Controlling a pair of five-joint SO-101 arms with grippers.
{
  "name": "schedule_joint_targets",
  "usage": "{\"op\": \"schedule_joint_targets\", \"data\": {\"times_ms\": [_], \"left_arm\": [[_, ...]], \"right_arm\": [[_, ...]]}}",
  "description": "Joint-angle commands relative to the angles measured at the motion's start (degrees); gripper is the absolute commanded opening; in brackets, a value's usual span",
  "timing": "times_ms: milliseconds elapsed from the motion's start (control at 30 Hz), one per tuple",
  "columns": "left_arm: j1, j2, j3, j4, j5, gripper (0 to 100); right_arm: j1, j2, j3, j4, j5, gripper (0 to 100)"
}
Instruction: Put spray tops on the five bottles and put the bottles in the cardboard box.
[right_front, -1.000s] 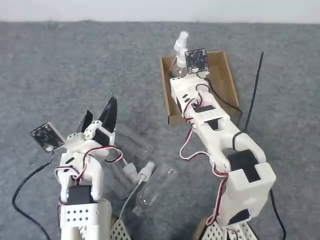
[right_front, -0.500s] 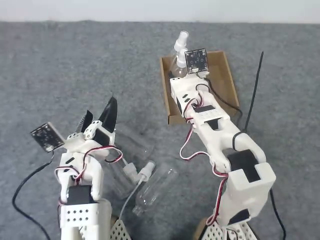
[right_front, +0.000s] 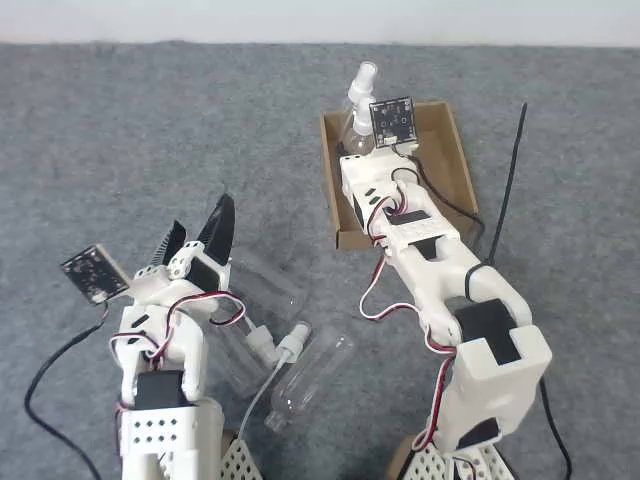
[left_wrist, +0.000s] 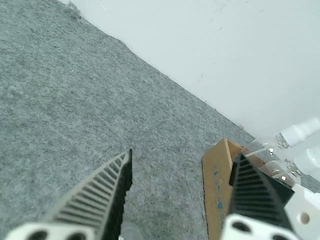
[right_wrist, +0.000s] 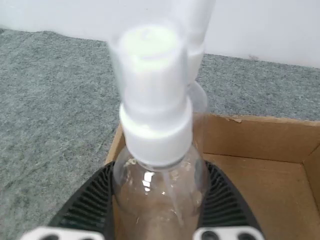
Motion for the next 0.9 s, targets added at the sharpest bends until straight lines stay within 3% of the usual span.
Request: {"op": "schedule_joint_targets", "data": {"times_ms": [0,100,533,867], "left_arm": [[-0.1,-0.8,-0.7,-1.8,-0.9,30],[-0.1,-0.8,-0.7,-1.8,-0.9,30],[-0.1,-0.8,-0.7,-1.8,-0.9,30],[-0.1,-0.8,-0.7,-1.8,-0.9,30]], "right_arm": [[-0.7,-0.4,-2.6,-0.6,0.7,11.3],[-0.7,-0.4,-1.8,-0.8,0.7,18.3],[-1.4,-1.0,-0.3,-0.3,0.6,29.2],[-1.3,-1.1,-0.3,-0.2,0.8,29.4]]}}
